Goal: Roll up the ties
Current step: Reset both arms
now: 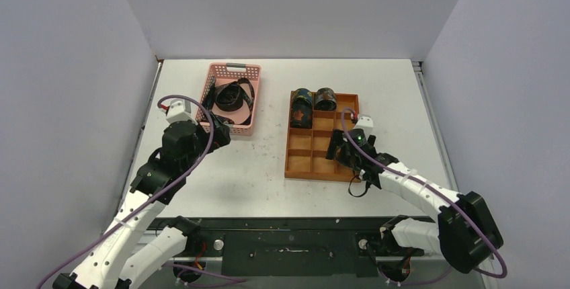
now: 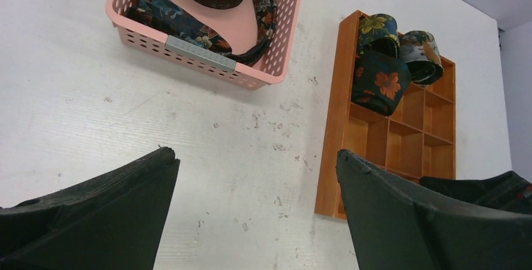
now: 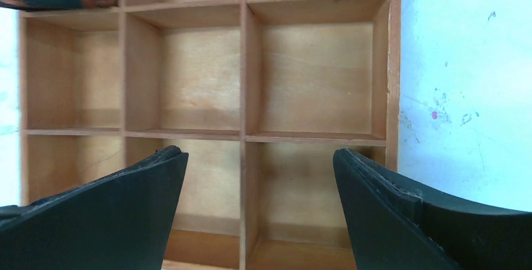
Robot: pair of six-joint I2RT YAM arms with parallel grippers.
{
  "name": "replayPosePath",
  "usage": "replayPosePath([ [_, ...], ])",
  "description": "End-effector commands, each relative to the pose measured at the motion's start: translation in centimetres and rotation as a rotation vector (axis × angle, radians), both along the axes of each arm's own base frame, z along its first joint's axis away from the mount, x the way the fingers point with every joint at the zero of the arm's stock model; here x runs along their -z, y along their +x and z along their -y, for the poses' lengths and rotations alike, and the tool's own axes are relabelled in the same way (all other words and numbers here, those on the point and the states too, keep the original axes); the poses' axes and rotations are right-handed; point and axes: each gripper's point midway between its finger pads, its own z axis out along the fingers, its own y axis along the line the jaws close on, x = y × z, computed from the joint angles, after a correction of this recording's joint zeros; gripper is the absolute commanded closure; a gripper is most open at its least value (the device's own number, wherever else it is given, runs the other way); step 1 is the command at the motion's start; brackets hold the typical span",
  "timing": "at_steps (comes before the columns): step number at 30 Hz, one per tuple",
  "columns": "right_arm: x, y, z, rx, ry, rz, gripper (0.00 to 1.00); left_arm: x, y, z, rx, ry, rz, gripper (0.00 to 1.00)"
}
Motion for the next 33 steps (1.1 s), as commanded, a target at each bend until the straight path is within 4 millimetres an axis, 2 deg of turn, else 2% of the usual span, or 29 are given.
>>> replayPosePath([
  [1, -0.1, 2.1, 0.1, 0.07, -0.014, 0.028, 0.12, -1.5, 0.6, -0.3, 0.032, 0.048, 0.087, 0.04],
  [4, 1.0, 2.7, -0.1, 0.088, -0.009, 0.005, 0.2, -0.5, 0.4, -0.9, 0.021, 0.07, 0.07, 0.04],
  [8, 2.7, 3.7, 0.3, 0.142, -0.004, -0.039, 0.33, -0.7, 0.0, -1.3, 0.021, 0.092, 0.077, 0.04],
  [10, 3.6, 4.4, 1.3, 0.193, 0.004, -0.067, 0.41, -0.8, -0.1, -1.3, 0.024, 0.089, 0.084, 0.04],
  [15, 4.2, 6.1, 4.2, 0.325, 0.033, -0.084, 0.53, -0.7, -0.3, -1.1, 0.037, 0.084, 0.086, 0.04],
  [20, 3.8, 7.5, 7.6, 0.457, 0.04, -0.068, 0.56, -0.5, -0.2, -0.9, 0.048, 0.081, 0.076, 0.04],
  [24, 3.0, 9.0, 9.1, 0.509, 0.035, -0.039, 0.51, -0.1, 0.0, -0.7, 0.055, 0.085, 0.058, 0.04],
  [26, 2.5, 9.8, 9.0, 0.495, 0.033, -0.037, 0.39, 0.0, 0.0, -0.6, 0.06, 0.087, 0.053, 0.04],
  [28, 1.6, 10.0, 8.2, 0.461, 0.044, -0.027, 0.21, 0.2, 0.0, -0.5, 0.064, 0.089, 0.046, 0.04],
  [30, 0.0, 9.8, 6.8, 0.409, 0.047, 0.007, 0.08, 0.2, 0.0, -0.5, 0.066, 0.09, 0.046, 0.04],
  [33, -3.1, 8.8, 4.3, 0.314, 0.004, 0.061, 0.0, 0.1, 0.0, -0.5, 0.067, 0.088, 0.048, 0.04],
])
